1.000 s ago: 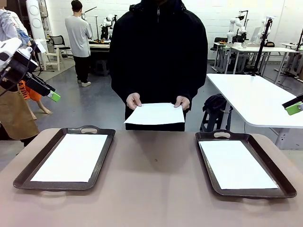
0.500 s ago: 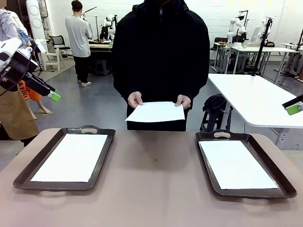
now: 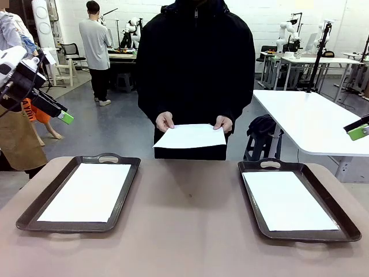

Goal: Sort the A4 documents.
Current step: Receive the A4 Paper.

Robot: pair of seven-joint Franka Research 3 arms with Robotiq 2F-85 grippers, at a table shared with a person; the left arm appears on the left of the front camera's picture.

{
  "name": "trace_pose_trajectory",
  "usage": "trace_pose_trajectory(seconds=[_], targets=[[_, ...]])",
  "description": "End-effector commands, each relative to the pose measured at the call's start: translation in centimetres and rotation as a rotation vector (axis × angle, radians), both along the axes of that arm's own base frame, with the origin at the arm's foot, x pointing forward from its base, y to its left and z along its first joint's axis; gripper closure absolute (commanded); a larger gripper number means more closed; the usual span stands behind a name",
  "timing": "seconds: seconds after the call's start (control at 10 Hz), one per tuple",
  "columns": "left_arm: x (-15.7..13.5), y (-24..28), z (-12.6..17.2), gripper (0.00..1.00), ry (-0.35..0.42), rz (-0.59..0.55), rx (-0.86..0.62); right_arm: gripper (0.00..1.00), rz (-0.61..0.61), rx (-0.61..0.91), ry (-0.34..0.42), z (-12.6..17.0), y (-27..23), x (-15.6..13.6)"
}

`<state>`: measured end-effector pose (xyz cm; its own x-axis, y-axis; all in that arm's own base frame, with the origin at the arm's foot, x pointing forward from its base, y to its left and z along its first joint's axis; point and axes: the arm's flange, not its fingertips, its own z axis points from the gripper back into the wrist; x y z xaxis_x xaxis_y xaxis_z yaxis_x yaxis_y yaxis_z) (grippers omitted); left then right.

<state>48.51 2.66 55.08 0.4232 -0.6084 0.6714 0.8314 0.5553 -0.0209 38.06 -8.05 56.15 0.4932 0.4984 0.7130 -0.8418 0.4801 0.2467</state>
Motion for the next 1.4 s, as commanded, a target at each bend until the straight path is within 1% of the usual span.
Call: trace_pose_trajectory(seconds=[0.0, 1.3], targets=[[-0.14, 0.00, 0.03, 0.00, -0.010, -0.005, 0.007, 0.00, -0.001, 0.000, -0.001, -0.08, 0.03, 0.00], [-0.14, 0.00, 0.03, 0.00, -0.010, -0.005, 0.007, 0.00, -0.001, 0.000, -0.001, -0.08, 0.03, 0.00]])
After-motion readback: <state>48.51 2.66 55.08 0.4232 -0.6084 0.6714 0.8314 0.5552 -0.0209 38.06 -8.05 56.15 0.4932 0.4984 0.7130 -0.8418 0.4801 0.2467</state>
